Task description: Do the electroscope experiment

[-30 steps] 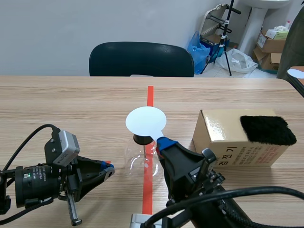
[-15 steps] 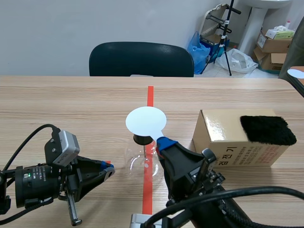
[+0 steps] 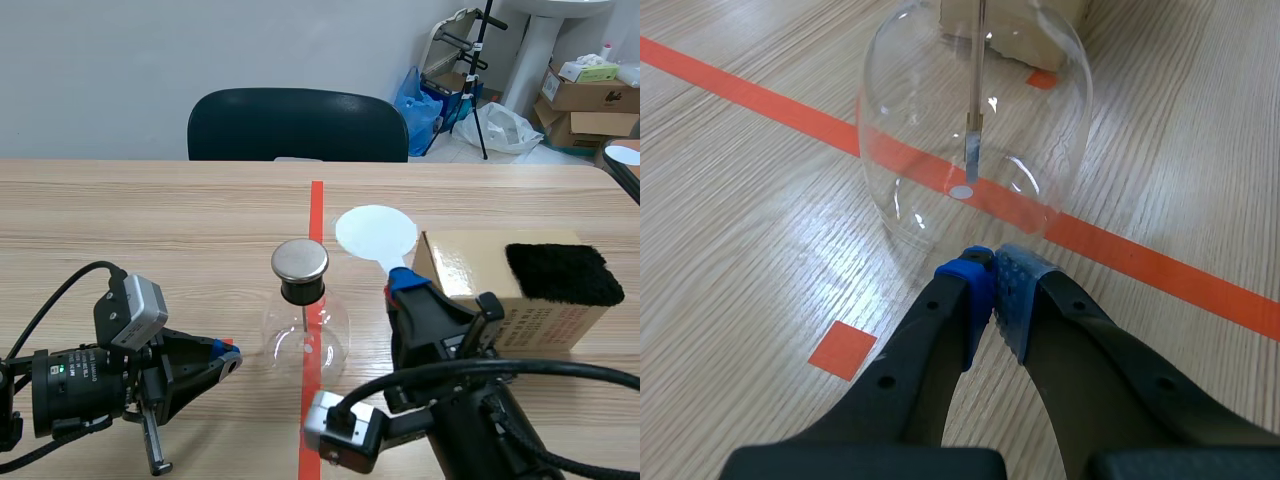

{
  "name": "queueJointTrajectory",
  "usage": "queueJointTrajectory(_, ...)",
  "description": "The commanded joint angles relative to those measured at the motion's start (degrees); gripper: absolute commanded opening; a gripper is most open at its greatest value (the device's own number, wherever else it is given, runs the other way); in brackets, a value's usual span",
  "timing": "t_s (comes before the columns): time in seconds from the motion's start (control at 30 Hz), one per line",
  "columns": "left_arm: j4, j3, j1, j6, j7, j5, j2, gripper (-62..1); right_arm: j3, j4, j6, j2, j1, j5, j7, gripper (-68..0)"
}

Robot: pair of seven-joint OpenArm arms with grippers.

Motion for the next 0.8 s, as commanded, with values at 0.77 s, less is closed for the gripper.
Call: queueJointTrajectory(0.77, 1.1, -0.1, -0.2, -0.1, -0.8, -0.8, 0.4, -59.2, 0.1, 0.8, -0.7, 0.3, 0.5, 0.0, -16.3, -66.5)
